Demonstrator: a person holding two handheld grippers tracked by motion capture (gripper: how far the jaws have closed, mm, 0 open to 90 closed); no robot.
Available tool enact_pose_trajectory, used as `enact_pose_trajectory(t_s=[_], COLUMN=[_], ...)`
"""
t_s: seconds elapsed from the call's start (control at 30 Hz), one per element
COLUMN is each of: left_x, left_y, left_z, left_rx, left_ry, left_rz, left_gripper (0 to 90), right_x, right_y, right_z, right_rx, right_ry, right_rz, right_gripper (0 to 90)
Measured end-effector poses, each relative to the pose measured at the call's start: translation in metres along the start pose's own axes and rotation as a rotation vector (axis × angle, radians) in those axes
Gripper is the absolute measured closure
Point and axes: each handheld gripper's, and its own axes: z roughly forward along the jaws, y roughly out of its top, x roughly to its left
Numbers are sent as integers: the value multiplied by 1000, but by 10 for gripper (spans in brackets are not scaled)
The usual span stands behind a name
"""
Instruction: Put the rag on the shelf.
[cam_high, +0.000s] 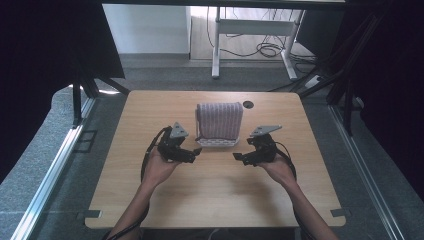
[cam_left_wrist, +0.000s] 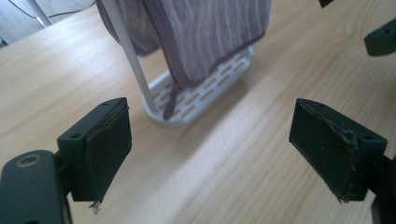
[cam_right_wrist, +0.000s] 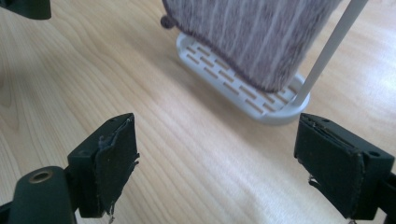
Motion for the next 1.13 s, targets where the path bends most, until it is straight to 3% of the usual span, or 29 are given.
enact_pose_trajectory(t_s=[0.43, 0.63, 0.77, 0.93, 1.0, 1.13], left_x=[-14, -20, -24, -26, -25, -25], left_y=[-54, -73, -81, -84, -84, -84], left_z=[10, 17, 24, 29, 29, 29], left_rx=[54, 91, 113, 131, 133, 134], left_ry=[-29, -24, -15, -9, -11, -11], left_rz=[-58, -66, -61, -70, -84, -85], left_gripper=[121, 118, 118, 117, 116, 115], right_x=[11, 15, 16, 19, 20, 20], right_y=[-29, -46, -56, -63, -65, -65], right_z=[14, 29, 38, 43, 44, 44], right_rx=[66, 121, 143, 109, 81, 79], right_ry=[12, 15, 9, -50, -55, -55], right_rz=[0, -8, -14, -66, -65, -63], right_gripper=[89, 8, 0, 0, 0, 0])
